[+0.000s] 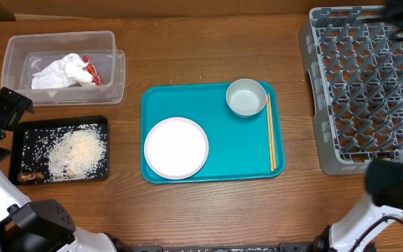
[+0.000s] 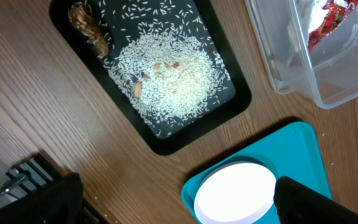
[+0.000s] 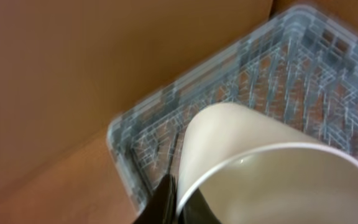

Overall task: Sort waste into correct bins and load items into the dishwasher
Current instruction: 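Carry the second cup right into the grey dish rack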

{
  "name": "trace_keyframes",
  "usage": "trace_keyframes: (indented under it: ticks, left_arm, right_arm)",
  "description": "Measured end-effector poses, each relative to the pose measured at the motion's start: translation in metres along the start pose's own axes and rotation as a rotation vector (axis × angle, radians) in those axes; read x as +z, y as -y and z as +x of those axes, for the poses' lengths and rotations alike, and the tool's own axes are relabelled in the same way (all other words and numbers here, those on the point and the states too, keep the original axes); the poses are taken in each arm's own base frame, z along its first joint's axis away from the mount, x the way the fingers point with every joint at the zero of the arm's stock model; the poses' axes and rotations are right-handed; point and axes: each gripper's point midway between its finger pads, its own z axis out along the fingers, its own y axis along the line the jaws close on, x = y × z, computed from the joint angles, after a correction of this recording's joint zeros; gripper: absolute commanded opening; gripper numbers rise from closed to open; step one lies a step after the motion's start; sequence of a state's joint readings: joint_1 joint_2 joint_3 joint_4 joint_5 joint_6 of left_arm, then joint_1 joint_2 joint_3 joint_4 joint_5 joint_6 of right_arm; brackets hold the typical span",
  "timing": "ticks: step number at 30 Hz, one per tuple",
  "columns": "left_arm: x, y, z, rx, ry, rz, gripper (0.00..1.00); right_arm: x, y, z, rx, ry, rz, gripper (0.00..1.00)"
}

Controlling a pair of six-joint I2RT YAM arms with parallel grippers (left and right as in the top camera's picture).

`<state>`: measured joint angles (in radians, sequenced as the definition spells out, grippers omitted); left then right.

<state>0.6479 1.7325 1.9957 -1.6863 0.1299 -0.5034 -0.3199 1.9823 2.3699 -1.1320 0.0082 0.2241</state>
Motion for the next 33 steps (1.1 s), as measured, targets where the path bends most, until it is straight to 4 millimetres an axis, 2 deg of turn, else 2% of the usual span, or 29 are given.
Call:
trace_keyframes:
  ticks: [4, 7, 10, 13, 15, 18, 21, 33]
  left_arm:
    - [0.000, 0.000, 0.000, 0.000, 0.000, 0.000, 1.00]
    - [0.000, 0.000, 0.000, 0.000, 0.000, 0.000, 1.00]
    - [0.000, 0.000, 0.000, 0.000, 0.000, 0.000, 1.00]
    - [0.000, 0.000, 0.000, 0.000, 0.000, 0.000, 1.00]
    - [0.000, 0.000, 0.000, 0.000, 0.000, 0.000, 1.00]
    - [0.000, 0.000, 0.000, 0.000, 0.000, 0.000, 1.00]
    - [0.000, 0.000, 0.000, 0.000, 0.000, 0.000, 1.00]
    - [0.000, 0.000, 0.000, 0.000, 0.000, -0.001, 1.00]
  right_arm:
    - [0.036, 0.060, -0.047, 0.051, 0.105, -0.154, 0.04]
    - [0.073, 0.095, -0.062, 0.061, 0.159, -0.272, 0.04]
    - [0.114, 0.128, -0.058, 0.104, 0.169, -0.331, 0.04]
    - [0.157, 0.161, -0.042, 0.182, 0.156, -0.365, 0.04]
    - [0.179, 0.176, -0.032, 0.222, 0.153, -0.389, 0.04]
    - [0.201, 0.190, -0.019, 0.266, 0.147, -0.439, 0.04]
    - [0.211, 0.198, -0.009, 0.304, 0.130, -0.467, 0.04]
    - [0.218, 0.200, 0.013, 0.384, 0.046, -0.502, 0.05]
